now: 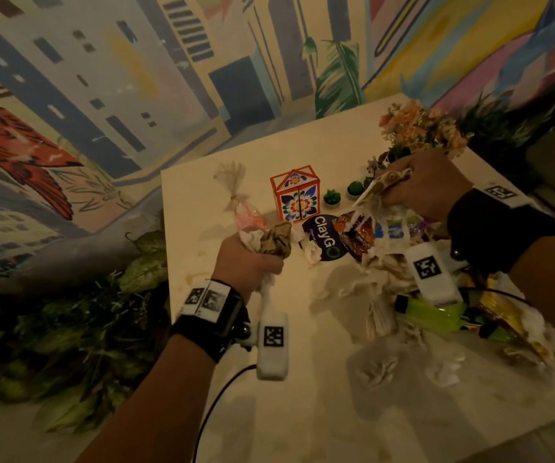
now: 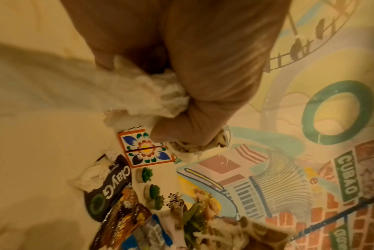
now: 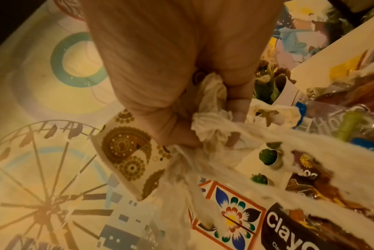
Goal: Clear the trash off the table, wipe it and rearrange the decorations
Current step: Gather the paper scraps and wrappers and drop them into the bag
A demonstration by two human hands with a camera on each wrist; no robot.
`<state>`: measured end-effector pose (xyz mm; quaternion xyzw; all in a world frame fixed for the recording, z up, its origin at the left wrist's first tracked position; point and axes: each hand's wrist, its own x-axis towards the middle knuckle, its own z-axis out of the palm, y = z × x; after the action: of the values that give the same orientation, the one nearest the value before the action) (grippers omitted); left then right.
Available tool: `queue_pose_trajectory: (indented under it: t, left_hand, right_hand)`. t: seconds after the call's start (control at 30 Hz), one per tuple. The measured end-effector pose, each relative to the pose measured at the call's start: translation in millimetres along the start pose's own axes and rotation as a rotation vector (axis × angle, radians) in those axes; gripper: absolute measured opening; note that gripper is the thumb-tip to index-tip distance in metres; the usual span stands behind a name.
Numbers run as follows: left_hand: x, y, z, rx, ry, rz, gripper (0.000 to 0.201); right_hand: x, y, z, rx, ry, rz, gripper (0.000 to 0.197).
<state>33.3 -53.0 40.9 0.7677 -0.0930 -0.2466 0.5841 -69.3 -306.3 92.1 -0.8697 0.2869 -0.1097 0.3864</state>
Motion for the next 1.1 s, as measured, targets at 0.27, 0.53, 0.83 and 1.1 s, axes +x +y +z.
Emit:
queue_pose_trajectory:
  t: [0.27, 0.53, 0.83, 1.1]
  left_hand:
    - [-3, -19, -5, -0.031, 0.048, -0.119, 0.027]
    - [-16, -29, -68, -0.039, 0.07, -0.106, 0.023]
    - [-29, -75, -198, 0.066, 0.114, -0.103, 0.025]
    - [-46, -135, -333, 0.122, 0.053, -0.192, 0.014]
  right_hand:
    - [-12, -35, 13, 0.041, -0.041, -0.103, 0.018]
    - [-22, -83, 44, 0.158, -0.096, -0.197, 0.018]
    - [-63, -155, 157, 0.201, -0.098, -0.138, 0.02]
    - [-120, -224, 290, 0.398, -0.119, -0.032, 0.025]
